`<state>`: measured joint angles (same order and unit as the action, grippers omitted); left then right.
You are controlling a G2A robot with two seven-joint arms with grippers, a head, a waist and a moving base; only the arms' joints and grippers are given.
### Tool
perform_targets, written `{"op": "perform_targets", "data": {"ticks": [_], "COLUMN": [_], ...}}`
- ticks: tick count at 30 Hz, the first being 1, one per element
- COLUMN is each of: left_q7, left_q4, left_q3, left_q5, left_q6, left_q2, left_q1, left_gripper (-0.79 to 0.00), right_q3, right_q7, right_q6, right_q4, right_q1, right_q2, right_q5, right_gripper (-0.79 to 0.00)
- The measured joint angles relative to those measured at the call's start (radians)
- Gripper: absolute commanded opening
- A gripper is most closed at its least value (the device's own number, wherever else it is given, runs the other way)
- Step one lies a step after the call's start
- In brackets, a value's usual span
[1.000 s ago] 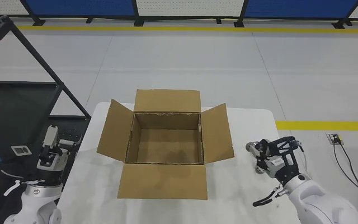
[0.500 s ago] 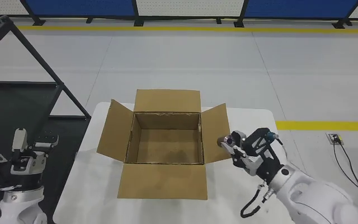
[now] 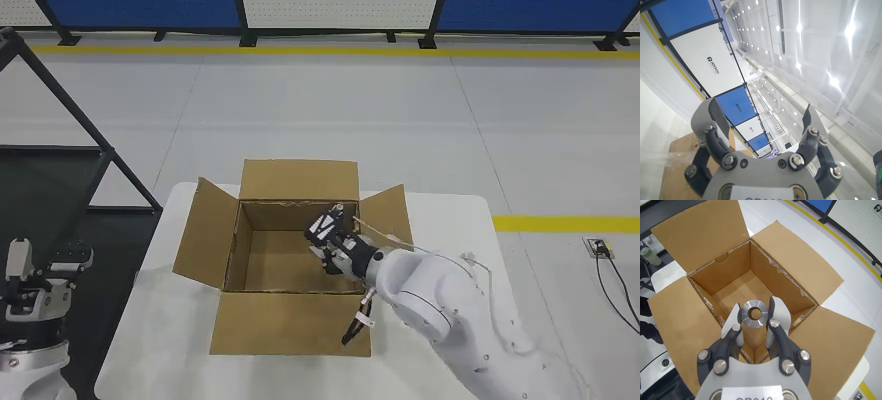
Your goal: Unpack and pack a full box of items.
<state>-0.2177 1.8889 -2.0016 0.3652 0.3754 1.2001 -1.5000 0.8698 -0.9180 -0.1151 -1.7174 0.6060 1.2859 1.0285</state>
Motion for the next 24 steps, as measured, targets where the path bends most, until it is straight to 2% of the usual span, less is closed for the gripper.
{"op": "perform_targets", "data": {"ticks": [5,11,24], "left_q7": [0.0,0.0,0.0], "left_q4": [0.0,0.0,0.0], "left_q3": [0.0,0.0,0.0], "left_q5": [0.0,0.0,0.0], "left_q6": [0.0,0.0,0.0], "left_q2": [0.0,0.0,0.0], "left_q1": [0.0,0.0,0.0], "left_gripper": [0.0,0.0,0.0], "right_q3": [-0.149,-0.278,-0.276], "right_q7": [0.023,0.03,0.03], "right_q6": [0.052,0.057,0.056], "right_q4": [0.208,0.409,0.407], "right_q1": [-0.158,-0.277,-0.277], "right_q2": [0.07,0.148,0.147], "right_q5": [-0.06,-0.131,-0.131], "right_gripper": [-0.785,-0.785,-0.785]}}
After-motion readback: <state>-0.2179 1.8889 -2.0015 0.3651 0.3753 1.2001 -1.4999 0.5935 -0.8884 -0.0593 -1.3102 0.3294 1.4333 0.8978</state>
